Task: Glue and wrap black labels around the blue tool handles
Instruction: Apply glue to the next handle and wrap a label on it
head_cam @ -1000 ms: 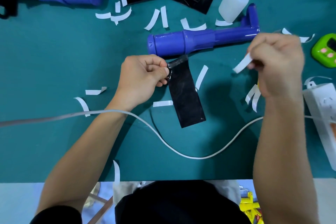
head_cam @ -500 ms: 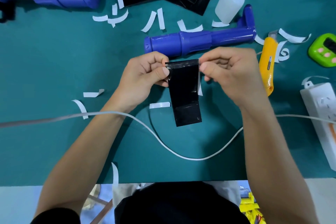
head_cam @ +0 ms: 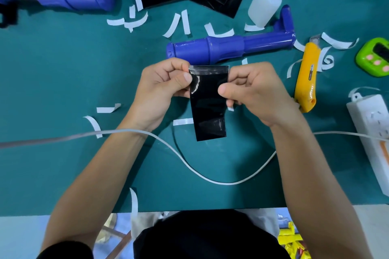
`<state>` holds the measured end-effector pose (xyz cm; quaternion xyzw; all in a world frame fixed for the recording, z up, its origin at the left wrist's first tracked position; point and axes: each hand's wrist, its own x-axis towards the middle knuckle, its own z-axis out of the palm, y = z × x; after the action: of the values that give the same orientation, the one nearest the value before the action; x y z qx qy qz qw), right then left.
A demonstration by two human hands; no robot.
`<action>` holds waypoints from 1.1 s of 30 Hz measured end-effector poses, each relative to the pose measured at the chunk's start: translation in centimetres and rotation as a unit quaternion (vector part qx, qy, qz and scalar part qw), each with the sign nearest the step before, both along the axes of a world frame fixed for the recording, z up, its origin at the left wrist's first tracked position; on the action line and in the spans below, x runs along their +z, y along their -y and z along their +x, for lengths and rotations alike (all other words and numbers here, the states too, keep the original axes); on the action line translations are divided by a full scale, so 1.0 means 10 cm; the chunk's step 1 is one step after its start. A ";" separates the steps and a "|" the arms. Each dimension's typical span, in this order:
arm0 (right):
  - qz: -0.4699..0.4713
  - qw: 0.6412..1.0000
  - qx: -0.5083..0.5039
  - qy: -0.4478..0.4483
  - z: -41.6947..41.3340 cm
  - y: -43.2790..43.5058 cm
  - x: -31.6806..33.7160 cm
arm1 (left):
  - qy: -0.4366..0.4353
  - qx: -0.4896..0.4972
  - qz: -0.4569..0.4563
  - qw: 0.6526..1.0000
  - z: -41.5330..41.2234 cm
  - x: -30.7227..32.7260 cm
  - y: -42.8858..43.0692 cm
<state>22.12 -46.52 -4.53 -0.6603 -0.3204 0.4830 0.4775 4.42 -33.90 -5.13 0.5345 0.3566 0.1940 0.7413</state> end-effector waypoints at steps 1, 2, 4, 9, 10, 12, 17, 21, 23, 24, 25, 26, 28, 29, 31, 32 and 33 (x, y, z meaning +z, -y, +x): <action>-0.009 1.000 -0.006 0.006 -0.01 0.00 -0.02 | -0.001 0.009 0.001 1.000 0.00 0.01 0.00; -0.018 1.000 -0.014 0.011 -0.02 0.00 -0.04 | -0.001 0.016 0.008 1.000 0.00 0.02 0.01; -0.032 0.999 -0.030 0.021 -0.03 -0.01 -0.07 | -0.001 0.032 0.032 0.999 0.00 0.03 0.02; -0.038 0.998 -0.039 0.030 -0.07 -0.04 -0.09 | -0.036 0.080 0.091 0.992 -0.01 0.02 0.02; -0.039 0.998 -0.040 0.029 -0.07 -0.04 -0.08 | -0.046 0.085 0.089 0.991 -0.01 0.01 0.01; -0.041 0.998 -0.044 0.025 -0.07 -0.05 -0.07 | -0.054 0.082 0.076 0.992 -0.01 0.01 0.00; -0.039 0.998 -0.043 0.023 -0.05 -0.06 -0.07 | -0.046 0.068 0.052 0.995 0.00 0.00 0.00; -0.051 0.998 -0.034 0.022 -0.04 -0.06 -0.08 | -0.057 0.060 0.089 0.993 0.00 0.00 0.01; -0.067 0.997 -0.016 0.021 -0.02 -0.05 -0.08 | -0.073 0.053 0.095 0.991 -0.02 -0.02 -0.02; -0.077 0.997 -0.001 0.019 -0.01 -0.03 -0.07 | -0.085 0.034 0.089 0.992 -0.04 -0.04 -0.04; -0.094 0.995 0.021 0.019 0.01 -0.02 -0.05 | -0.100 0.001 0.082 0.992 -0.05 -0.04 -0.05; -0.113 0.992 0.043 0.025 0.04 0.00 -0.04 | -0.121 -0.037 0.078 0.989 -0.07 -0.05 -0.07; -0.149 0.983 0.066 0.081 0.08 0.04 -0.02 | -0.165 -0.094 0.086 0.978 -0.10 -0.07 -0.09; -0.166 0.976 0.063 0.129 0.09 0.05 -0.01 | -0.185 -0.106 0.098 0.972 -0.11 -0.08 -0.10; -0.189 0.957 0.047 0.214 0.14 0.09 0.01 | -0.220 -0.119 0.127 0.960 -0.12 -0.07 -0.13; -0.184 0.954 0.031 0.236 0.16 0.11 0.03 | -0.234 -0.127 0.148 0.953 -0.14 -0.05 -0.14; -0.167 0.955 -0.002 0.244 0.18 0.12 0.05 | -0.248 -0.129 0.182 0.943 -0.17 -0.03 -0.17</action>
<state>23.96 -47.68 -4.04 -0.8290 -0.3408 0.3526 0.2688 2.76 -32.23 -5.39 0.7329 0.4162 0.0196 0.5378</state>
